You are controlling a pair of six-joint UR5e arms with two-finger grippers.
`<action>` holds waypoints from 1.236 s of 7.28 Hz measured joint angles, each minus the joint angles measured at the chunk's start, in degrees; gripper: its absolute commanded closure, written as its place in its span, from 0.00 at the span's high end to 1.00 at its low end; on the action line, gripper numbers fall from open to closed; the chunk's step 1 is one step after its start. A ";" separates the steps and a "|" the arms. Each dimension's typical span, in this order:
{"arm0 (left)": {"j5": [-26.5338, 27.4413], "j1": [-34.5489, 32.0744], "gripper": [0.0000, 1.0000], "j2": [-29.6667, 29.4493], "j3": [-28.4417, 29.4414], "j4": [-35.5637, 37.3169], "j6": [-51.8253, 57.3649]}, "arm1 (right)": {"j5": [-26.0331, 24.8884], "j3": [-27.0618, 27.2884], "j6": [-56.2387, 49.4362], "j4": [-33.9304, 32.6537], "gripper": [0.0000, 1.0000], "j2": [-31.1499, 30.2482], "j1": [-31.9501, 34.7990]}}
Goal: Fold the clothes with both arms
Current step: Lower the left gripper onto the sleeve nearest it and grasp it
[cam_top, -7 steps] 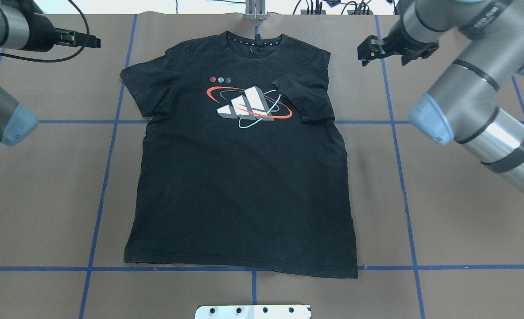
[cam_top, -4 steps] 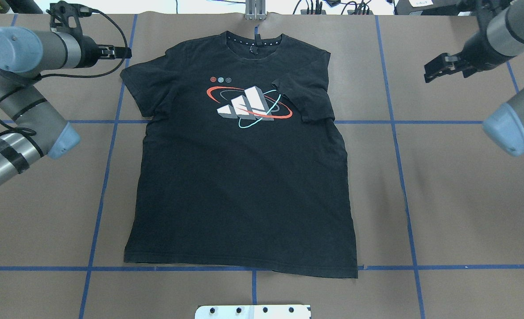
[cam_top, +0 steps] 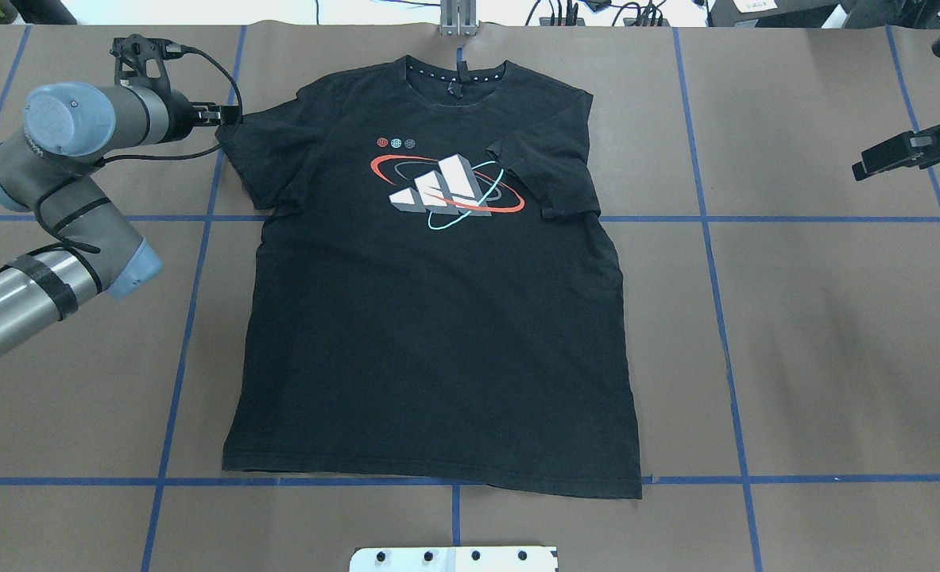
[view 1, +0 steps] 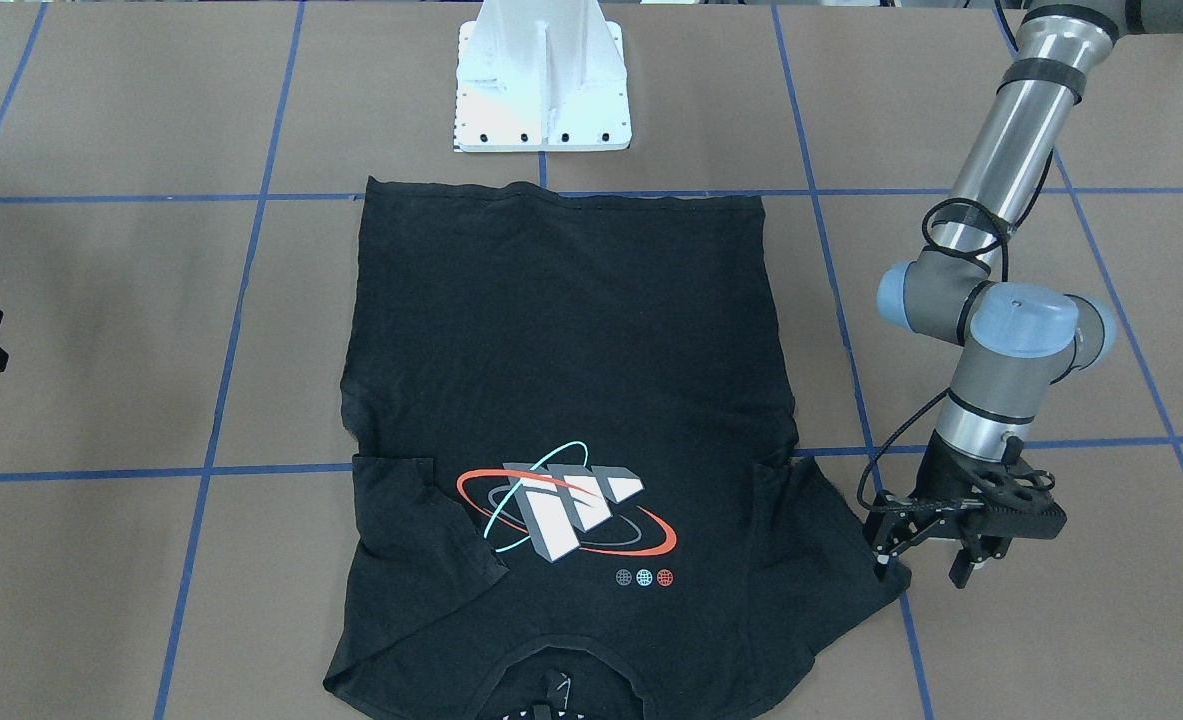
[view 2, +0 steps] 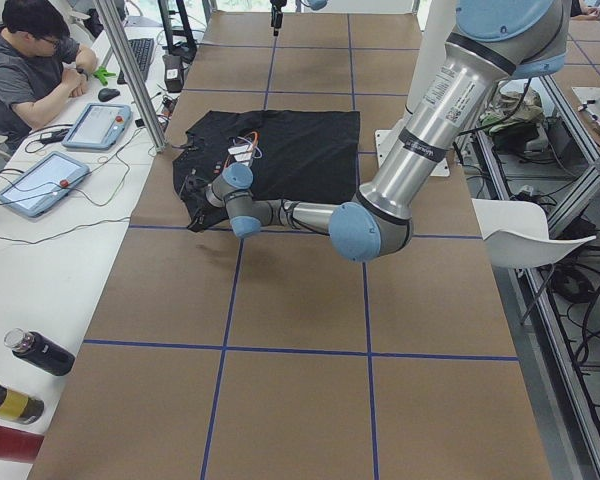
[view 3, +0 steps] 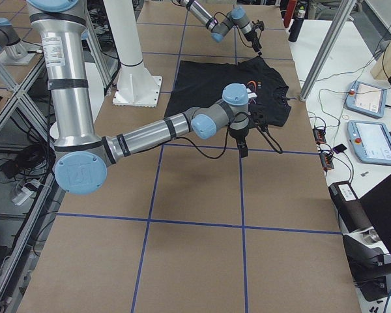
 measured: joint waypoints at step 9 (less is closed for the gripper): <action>1.17 2.21 0.14 -0.29 2.32 -0.12 0.08 | -0.16 -0.55 -0.23 0.20 1.00 0.11 0.28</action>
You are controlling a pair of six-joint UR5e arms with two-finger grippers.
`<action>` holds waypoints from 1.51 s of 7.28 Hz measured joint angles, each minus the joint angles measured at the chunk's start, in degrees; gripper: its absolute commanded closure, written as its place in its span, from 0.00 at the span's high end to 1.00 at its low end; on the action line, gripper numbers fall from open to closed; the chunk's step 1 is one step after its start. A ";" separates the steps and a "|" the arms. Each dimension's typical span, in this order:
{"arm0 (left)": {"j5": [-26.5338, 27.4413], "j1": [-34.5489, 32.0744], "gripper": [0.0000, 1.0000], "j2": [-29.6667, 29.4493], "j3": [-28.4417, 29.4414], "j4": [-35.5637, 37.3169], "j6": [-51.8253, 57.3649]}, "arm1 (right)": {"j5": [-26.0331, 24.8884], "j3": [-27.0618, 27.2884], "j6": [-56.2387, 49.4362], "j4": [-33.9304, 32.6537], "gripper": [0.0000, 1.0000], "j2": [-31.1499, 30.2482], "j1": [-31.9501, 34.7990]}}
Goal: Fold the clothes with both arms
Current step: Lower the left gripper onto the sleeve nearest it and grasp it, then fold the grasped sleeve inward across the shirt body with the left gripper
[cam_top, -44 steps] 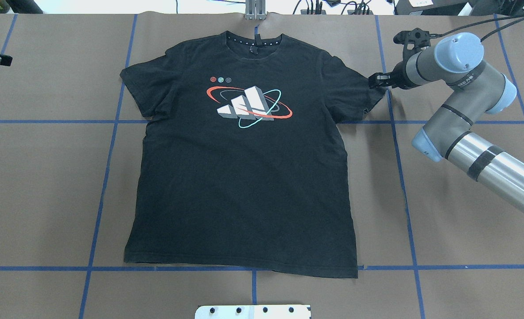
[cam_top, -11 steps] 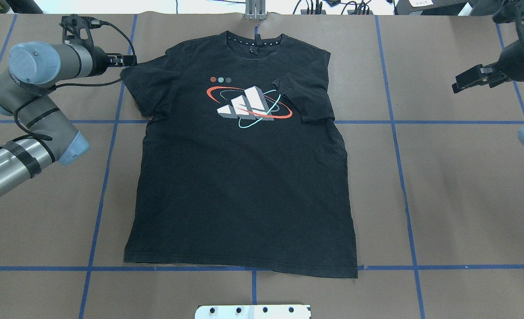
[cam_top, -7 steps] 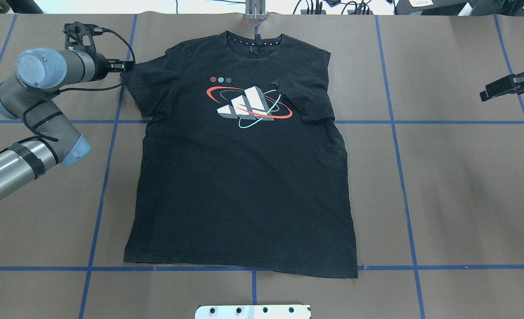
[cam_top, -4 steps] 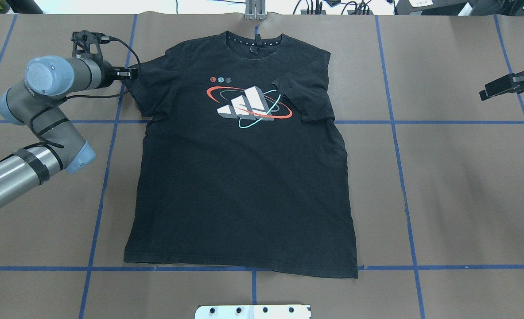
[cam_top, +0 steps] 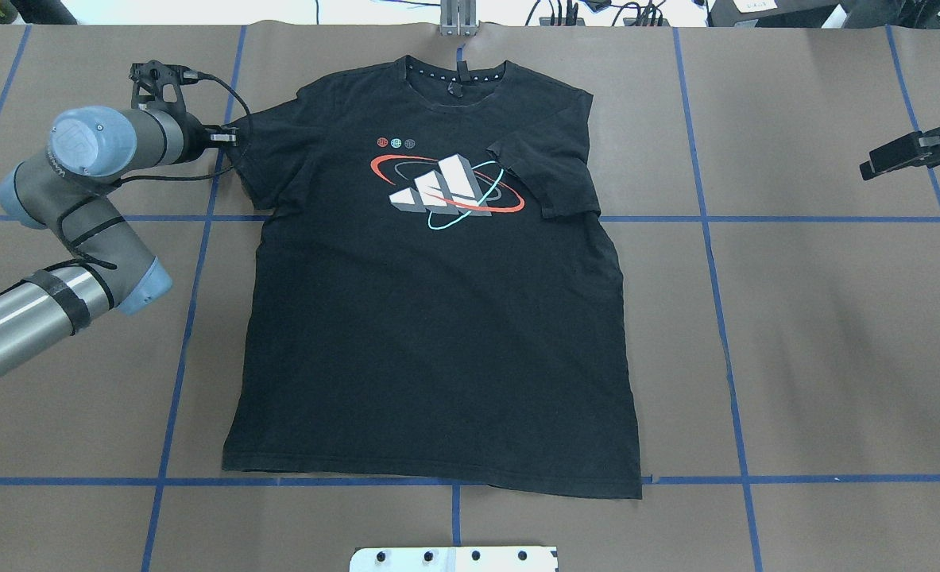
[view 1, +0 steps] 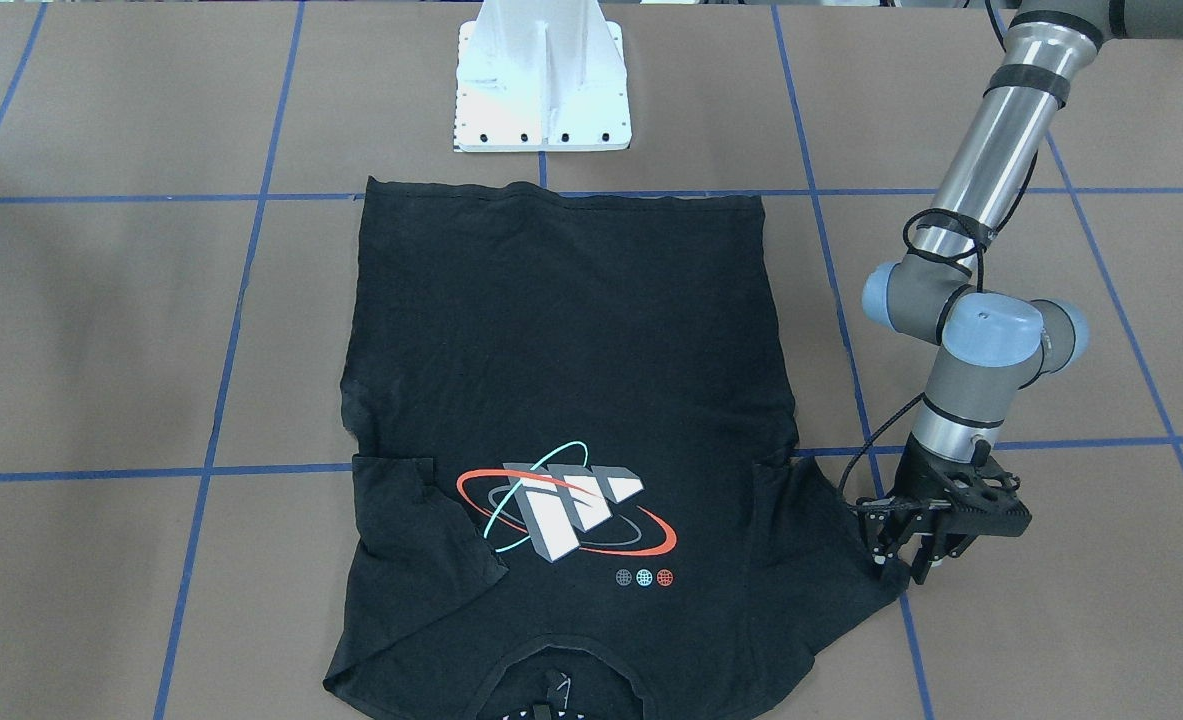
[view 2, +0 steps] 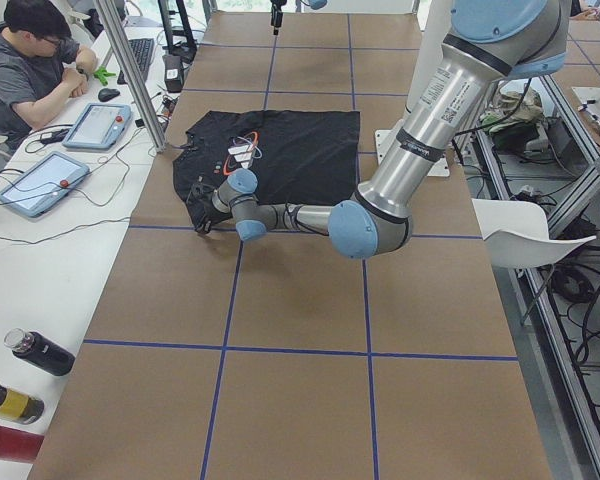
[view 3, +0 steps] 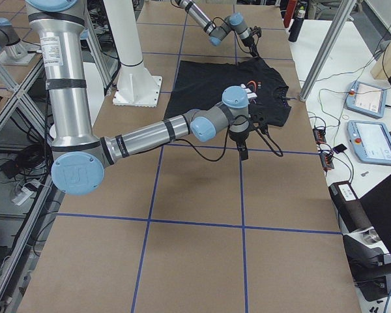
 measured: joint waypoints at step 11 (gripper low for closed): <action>-3.78 -0.27 0.00 -4.84 -17.31 24.78 -3.89 | 0.11 -0.14 0.10 0.00 1.00 0.12 0.00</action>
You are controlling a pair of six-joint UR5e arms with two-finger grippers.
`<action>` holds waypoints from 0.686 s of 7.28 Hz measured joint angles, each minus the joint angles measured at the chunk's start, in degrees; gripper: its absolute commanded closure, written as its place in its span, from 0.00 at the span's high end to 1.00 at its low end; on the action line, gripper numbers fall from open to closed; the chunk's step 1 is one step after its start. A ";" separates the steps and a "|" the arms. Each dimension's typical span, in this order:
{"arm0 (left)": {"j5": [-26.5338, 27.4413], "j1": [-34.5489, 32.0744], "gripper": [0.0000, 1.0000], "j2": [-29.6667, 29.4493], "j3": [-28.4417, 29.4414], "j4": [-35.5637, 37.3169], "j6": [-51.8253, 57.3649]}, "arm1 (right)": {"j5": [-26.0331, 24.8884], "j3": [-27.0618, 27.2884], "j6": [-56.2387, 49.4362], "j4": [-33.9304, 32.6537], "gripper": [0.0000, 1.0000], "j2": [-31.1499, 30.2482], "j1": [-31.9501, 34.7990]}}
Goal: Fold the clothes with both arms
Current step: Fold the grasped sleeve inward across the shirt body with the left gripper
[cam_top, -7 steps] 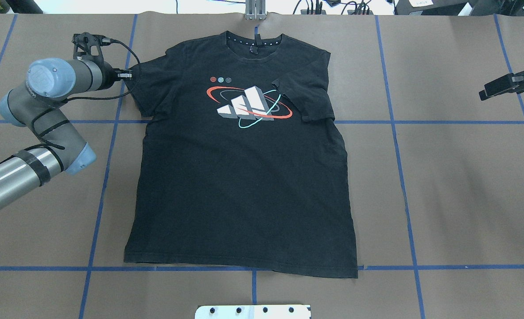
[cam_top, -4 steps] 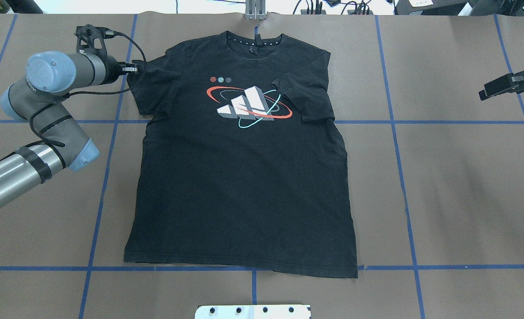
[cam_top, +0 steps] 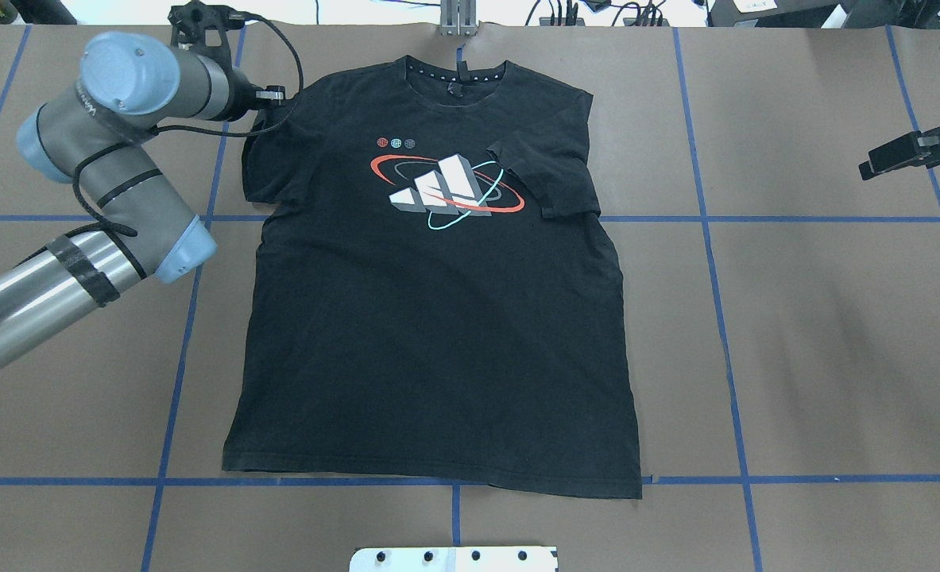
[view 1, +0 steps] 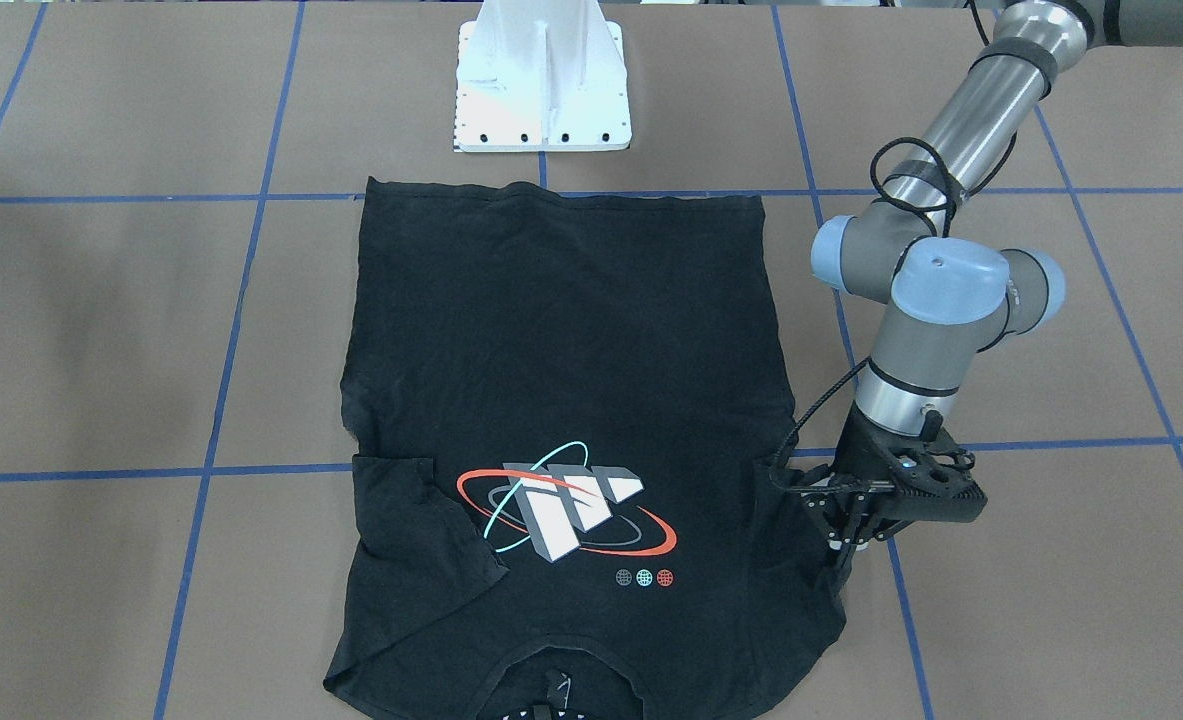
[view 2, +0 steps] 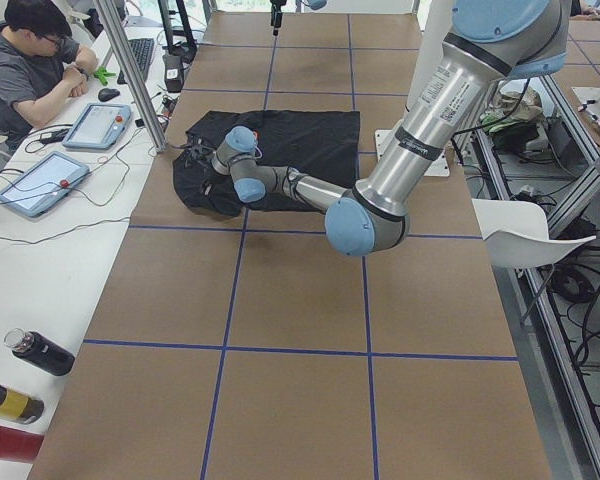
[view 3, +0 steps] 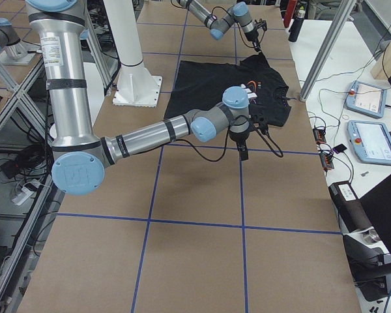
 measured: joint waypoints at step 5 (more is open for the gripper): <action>3.54 5.12 0.00 -15.57 11.66 10.73 -10.35 | 0.00 -0.14 0.09 0.00 1.00 0.33 -0.07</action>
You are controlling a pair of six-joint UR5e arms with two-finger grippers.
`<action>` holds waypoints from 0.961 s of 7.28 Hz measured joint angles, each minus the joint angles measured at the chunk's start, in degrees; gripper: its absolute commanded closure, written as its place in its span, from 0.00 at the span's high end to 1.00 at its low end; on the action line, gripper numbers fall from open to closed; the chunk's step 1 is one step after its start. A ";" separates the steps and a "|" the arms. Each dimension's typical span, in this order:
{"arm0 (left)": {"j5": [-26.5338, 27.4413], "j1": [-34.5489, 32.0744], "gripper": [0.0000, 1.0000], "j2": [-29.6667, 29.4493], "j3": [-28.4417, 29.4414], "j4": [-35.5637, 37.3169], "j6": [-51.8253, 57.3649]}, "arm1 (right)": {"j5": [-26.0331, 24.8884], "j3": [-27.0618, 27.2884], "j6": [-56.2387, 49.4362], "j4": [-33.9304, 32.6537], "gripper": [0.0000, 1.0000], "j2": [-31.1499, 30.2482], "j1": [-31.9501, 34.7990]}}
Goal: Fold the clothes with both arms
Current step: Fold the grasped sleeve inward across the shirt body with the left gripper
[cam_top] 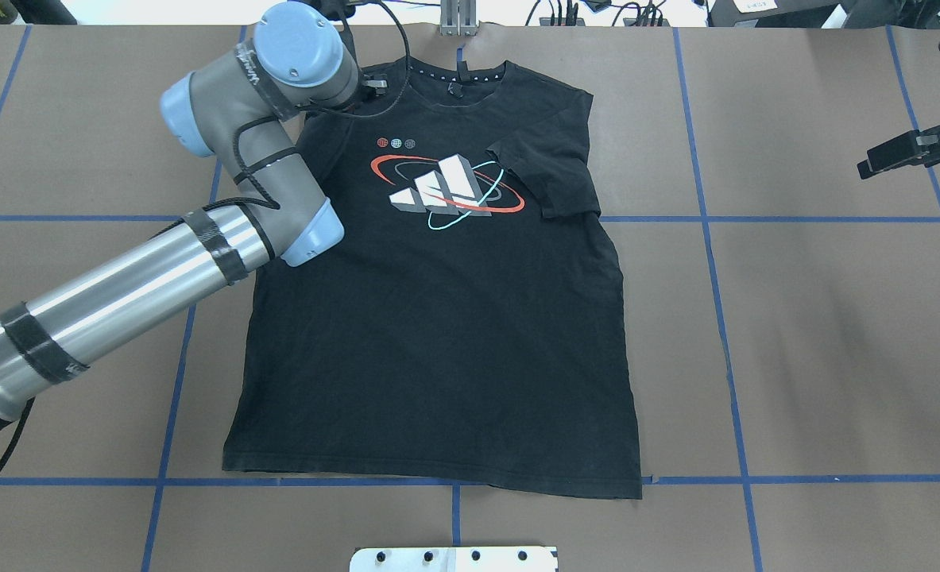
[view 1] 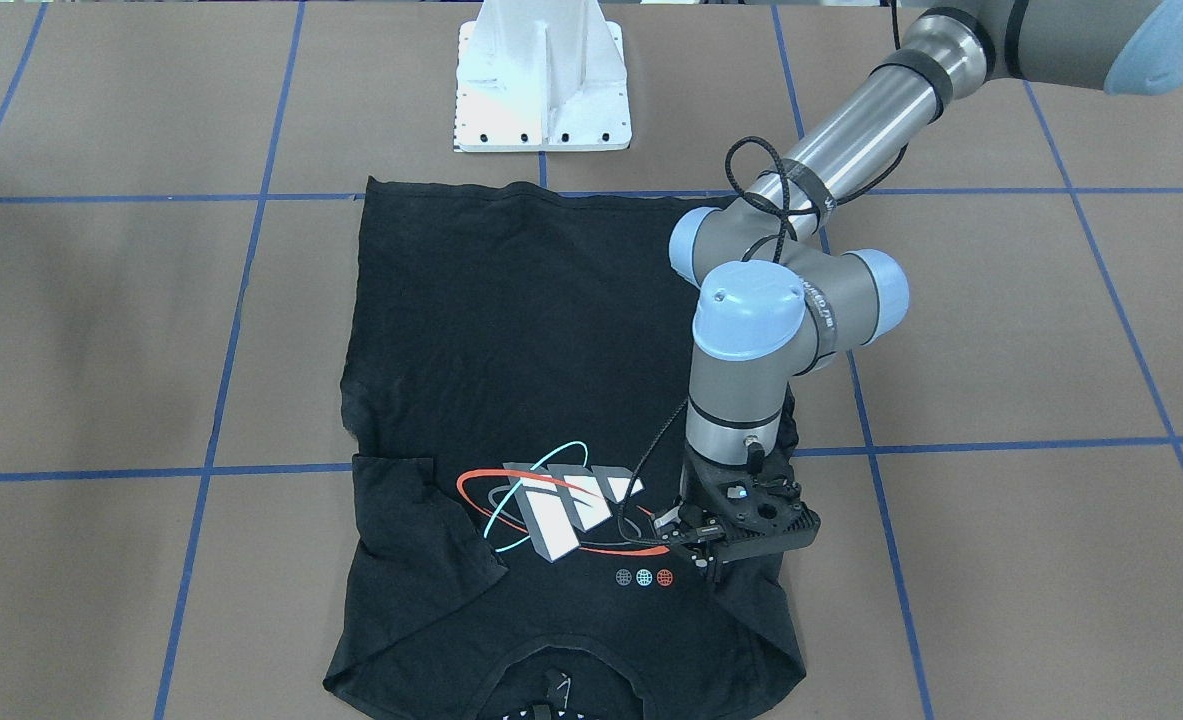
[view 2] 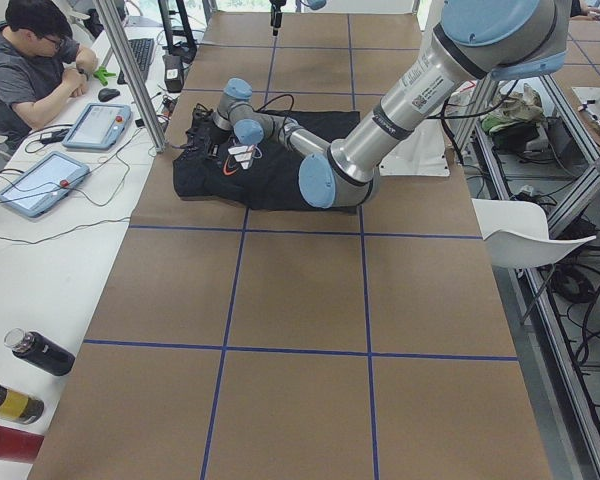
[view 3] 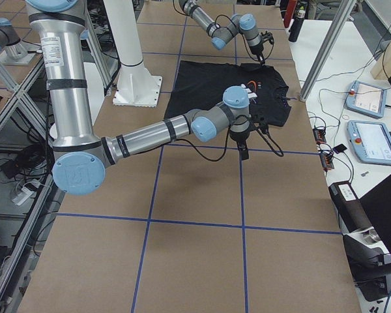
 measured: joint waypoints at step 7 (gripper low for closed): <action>0.43 1.30 1.00 4.12 -5.66 -5.73 2.34 | -0.04 -0.11 5.88 0.18 1.00 2.71 -0.85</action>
